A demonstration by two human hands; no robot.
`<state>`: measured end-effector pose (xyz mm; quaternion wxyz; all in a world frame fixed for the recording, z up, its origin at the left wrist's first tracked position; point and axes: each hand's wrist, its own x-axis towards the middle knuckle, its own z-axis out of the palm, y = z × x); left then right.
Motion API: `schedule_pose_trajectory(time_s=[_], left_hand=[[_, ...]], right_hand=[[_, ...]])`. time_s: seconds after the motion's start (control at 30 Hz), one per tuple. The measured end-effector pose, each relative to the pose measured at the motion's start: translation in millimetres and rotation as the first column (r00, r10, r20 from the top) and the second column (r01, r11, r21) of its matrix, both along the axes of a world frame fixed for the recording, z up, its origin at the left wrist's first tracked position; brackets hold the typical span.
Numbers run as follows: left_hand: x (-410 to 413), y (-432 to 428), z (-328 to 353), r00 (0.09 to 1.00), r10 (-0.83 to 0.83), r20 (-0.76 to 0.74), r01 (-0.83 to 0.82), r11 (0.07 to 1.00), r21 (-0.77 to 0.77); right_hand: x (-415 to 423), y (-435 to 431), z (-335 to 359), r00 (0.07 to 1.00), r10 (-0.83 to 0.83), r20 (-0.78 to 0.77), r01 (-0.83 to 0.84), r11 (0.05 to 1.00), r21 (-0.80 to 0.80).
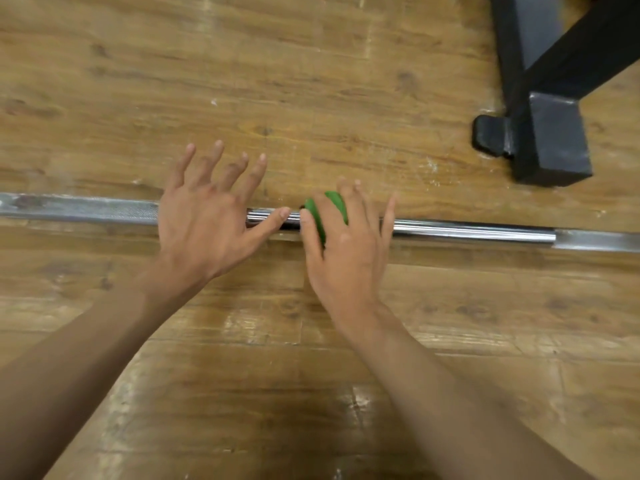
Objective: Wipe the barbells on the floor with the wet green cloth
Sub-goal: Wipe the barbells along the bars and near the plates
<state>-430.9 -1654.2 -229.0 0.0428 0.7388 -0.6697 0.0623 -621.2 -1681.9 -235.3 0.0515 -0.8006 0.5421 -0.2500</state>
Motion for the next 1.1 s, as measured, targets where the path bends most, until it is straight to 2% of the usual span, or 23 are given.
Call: schedule_pose_trajectory(time_s=[0.07, 0.13, 0.2, 0.27, 0.33, 0.4, 0.47, 0.57, 0.63, 0.77, 0.87, 0.93, 1.0, 1.07, 1.1], left_hand=[[-0.4, 4.5, 0.2, 1.0, -0.01, -0.003, 0.01, 1.0, 0.009], [-1.1, 10.7, 0.0, 1.0, -0.013, -0.008, 0.013, 1.0, 0.016], [-3.1, 17.5, -0.6, 1.0, -0.008, -0.014, 0.008, 1.0, 0.005], [-6.7, 24.0, -0.8, 1.0, -0.002, -0.026, 0.001, 1.0, -0.007], [-10.2, 30.6, -1.6, 1.0, 0.003, -0.031, -0.003, 1.0, -0.006], [-14.0, 37.3, -1.5, 0.999, -0.007, -0.032, 0.006, 1.0, -0.008], [-15.6, 46.0, -0.1, 1.0, -0.016, -0.024, 0.016, 1.0, -0.011], [-18.2, 57.1, 1.5, 0.999, -0.042, -0.009, 0.042, 0.999, -0.022], [-24.6, 65.4, 2.3, 0.999, -0.028, -0.025, 0.027, 0.999, -0.02], [-29.5, 82.9, -0.1, 0.999, -0.013, -0.041, 0.011, 0.999, -0.04], [-32.6, 95.0, 0.4, 0.999, -0.007, -0.034, 0.005, 0.998, -0.057], [-36.4, 104.7, 0.2, 0.999, -0.016, -0.041, 0.015, 0.999, -0.041], [-37.1, 114.1, 0.4, 0.998, -0.047, -0.05, 0.045, 0.999, -0.03], [-36.9, 124.7, 3.2, 0.994, -0.082, -0.066, 0.081, 0.997, -0.018], [-36.8, 129.4, 4.0, 0.993, -0.094, -0.075, 0.094, 0.996, -0.014]], right_hand=[[3.2, 4.0, -1.2, 0.998, 0.06, -0.008, -0.06, 0.997, -0.046], [-27.0, 8.7, -3.8, 0.998, 0.038, -0.043, -0.04, 0.997, -0.062], [-71.9, 6.4, -7.4, 0.992, -0.12, -0.04, 0.116, 0.99, -0.079], [-103.2, -3.2, -8.7, 0.947, -0.322, 0.007, 0.321, 0.945, -0.057], [-97.1, -4.5, -8.1, 0.895, -0.442, 0.049, 0.444, 0.896, -0.02], [-61.3, 11.2, -4.0, 0.925, -0.372, 0.077, 0.375, 0.927, -0.023], [-17.7, 39.1, -0.9, 0.984, -0.156, 0.089, 0.159, 0.987, -0.021], [-5.4, 59.8, 5.2, 0.997, 0.069, 0.038, -0.069, 0.998, -0.013], [-39.3, 56.9, 5.4, 0.997, 0.049, -0.058, -0.05, 0.999, -0.018], [-101.9, 57.4, 4.4, 0.952, -0.291, -0.093, 0.293, 0.956, 0.006], [-77.5, 67.8, 5.2, 0.924, -0.378, -0.05, 0.38, 0.924, 0.04], [-41.6, 88.2, 5.4, 0.963, -0.269, 0.003, 0.269, 0.962, 0.043], [-18.1, 108.2, 5.6, 0.998, -0.065, 0.017, 0.064, 0.996, 0.056], [-27.8, 114.1, 8.7, 0.996, 0.081, -0.038, -0.079, 0.995, 0.062], [-43.9, 111.7, 9.6, 0.993, 0.091, -0.076, -0.087, 0.995, 0.054]])
